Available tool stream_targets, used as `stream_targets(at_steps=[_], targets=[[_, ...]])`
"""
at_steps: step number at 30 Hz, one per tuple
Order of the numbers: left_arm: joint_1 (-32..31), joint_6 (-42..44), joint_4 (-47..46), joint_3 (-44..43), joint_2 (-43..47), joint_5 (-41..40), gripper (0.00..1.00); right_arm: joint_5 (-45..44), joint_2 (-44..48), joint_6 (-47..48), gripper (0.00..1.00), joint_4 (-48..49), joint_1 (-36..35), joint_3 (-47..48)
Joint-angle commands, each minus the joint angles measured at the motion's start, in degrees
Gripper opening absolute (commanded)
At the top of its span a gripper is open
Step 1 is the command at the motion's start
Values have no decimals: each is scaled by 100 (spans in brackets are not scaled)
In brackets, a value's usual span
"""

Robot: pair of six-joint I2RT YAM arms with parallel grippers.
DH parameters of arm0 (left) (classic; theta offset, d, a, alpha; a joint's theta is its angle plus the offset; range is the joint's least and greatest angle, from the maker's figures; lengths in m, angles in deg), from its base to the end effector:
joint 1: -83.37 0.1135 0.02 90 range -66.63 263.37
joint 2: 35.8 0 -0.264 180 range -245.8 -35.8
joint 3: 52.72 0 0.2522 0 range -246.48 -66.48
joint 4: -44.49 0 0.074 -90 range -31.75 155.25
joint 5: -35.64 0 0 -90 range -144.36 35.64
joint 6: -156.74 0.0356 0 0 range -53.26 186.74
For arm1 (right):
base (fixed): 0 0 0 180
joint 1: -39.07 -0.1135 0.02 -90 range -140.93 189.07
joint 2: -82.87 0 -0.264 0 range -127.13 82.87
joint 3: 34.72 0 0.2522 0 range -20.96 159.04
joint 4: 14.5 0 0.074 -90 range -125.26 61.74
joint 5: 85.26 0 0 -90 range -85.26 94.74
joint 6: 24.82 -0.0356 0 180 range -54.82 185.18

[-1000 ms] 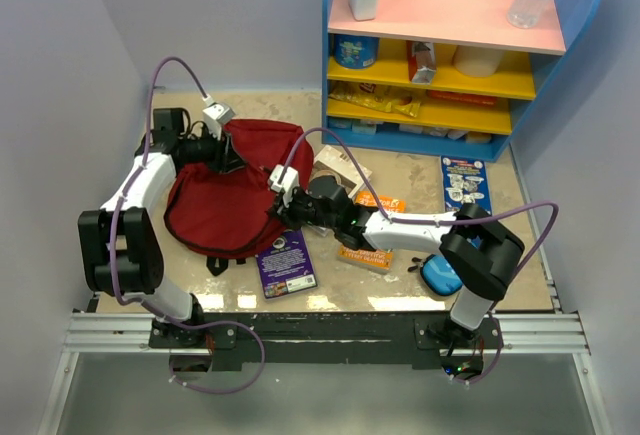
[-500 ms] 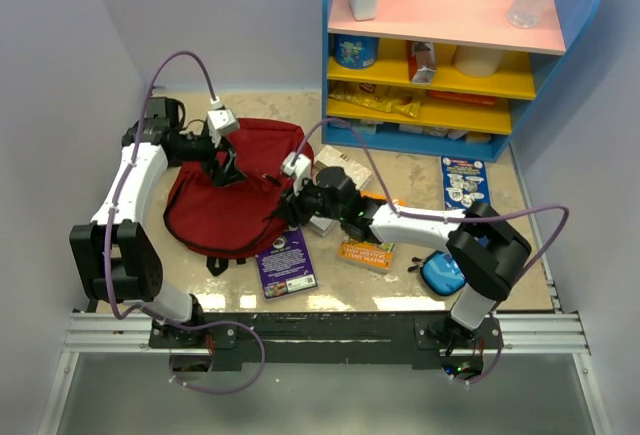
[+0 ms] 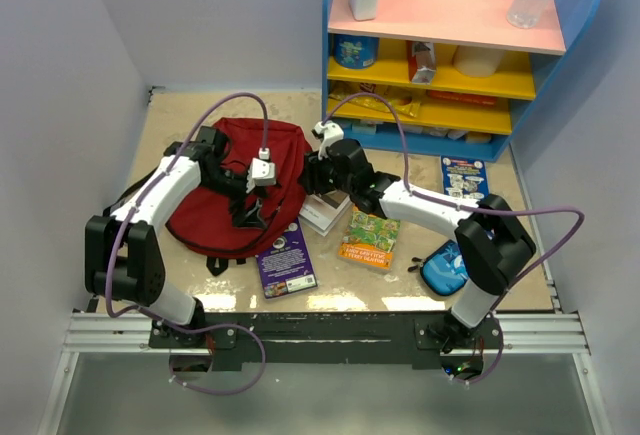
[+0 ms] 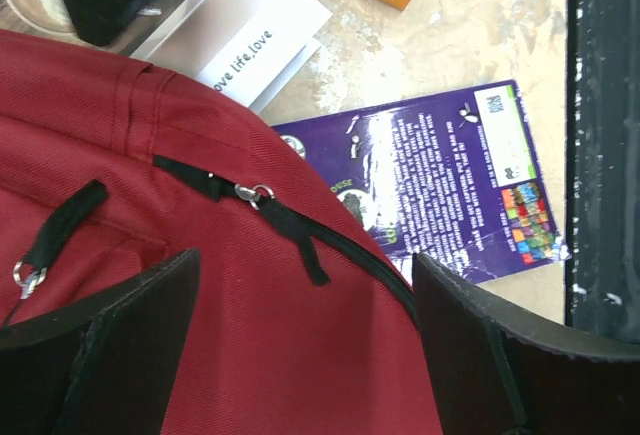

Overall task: Pack the student bag
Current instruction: Adjust the student bag at the center of the board.

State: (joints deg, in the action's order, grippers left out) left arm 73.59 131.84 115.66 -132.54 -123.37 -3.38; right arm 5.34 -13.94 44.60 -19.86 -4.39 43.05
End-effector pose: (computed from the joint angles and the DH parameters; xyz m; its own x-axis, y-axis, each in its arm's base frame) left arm 0.2685 -0.0743 0.2486 -0.1767 0.6099 -0.7725 0.9842 0.0993 -0.1467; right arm 0.2825 0.2682 0.2481 -0.5249 -0.0132 -0.8510 -0.5450 0.7732 0.3242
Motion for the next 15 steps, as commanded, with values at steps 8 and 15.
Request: stream_targets(at_steps=[8,15], targets=[[282,-181,-397,-169,223,-502,68,-69,-22,-439,45,143,-22,-38],[1496,543,365,-1453,-558,-422,84,-138,-522,-517,45,-532,-285,323]])
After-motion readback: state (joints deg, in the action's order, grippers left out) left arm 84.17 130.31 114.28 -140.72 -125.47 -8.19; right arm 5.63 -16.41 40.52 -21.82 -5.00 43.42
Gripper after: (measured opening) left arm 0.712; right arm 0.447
